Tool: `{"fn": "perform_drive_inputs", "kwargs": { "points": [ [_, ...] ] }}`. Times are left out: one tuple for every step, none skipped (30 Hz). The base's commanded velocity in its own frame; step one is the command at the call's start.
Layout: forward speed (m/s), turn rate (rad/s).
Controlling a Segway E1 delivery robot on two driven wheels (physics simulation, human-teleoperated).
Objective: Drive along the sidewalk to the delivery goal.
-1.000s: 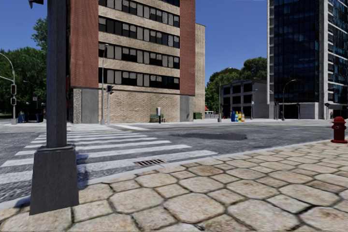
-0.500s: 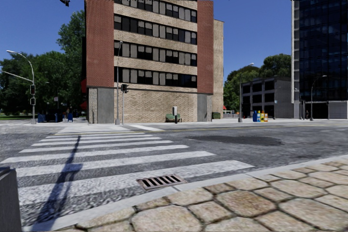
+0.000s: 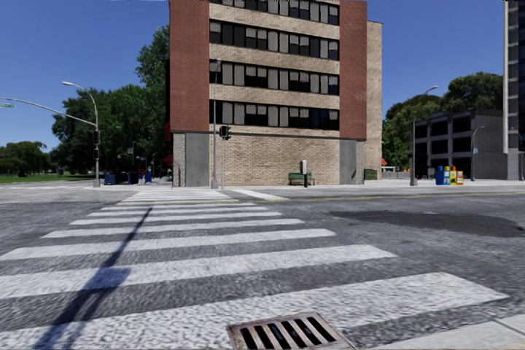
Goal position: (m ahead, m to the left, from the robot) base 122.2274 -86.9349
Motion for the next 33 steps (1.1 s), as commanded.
{"fn": "perform_drive_inputs", "kwargs": {
  "points": [
    [1.76,0.35],
    [1.76,0.35],
    [1.76,0.35],
    [1.76,0.35],
    [1.76,0.35],
    [1.76,0.35],
    [1.76,0.35],
    [1.76,0.35],
    [1.76,0.35],
    [1.76,0.35],
    [1.76,0.35],
    [1.76,0.35],
    [1.76,0.35],
    [1.76,0.35],
    [1.76,0.35],
    [1.76,0.35],
    [1.76,0.35],
    [1.76,0.35],
    [1.76,0.35],
    [1.76,0.35],
    [1.76,0.35],
    [1.76,0.35],
    [1.76,0.35],
    [1.76,0.35],
    [1.76,0.35],
    [1.76,0.35],
    [1.76,0.35],
    [1.76,0.35],
    [1.76,0.35],
    [1.78,0.35],
    [1.79,0.35],
    [1.83,0.35],
    [2.0,0.35]
  ]
}}
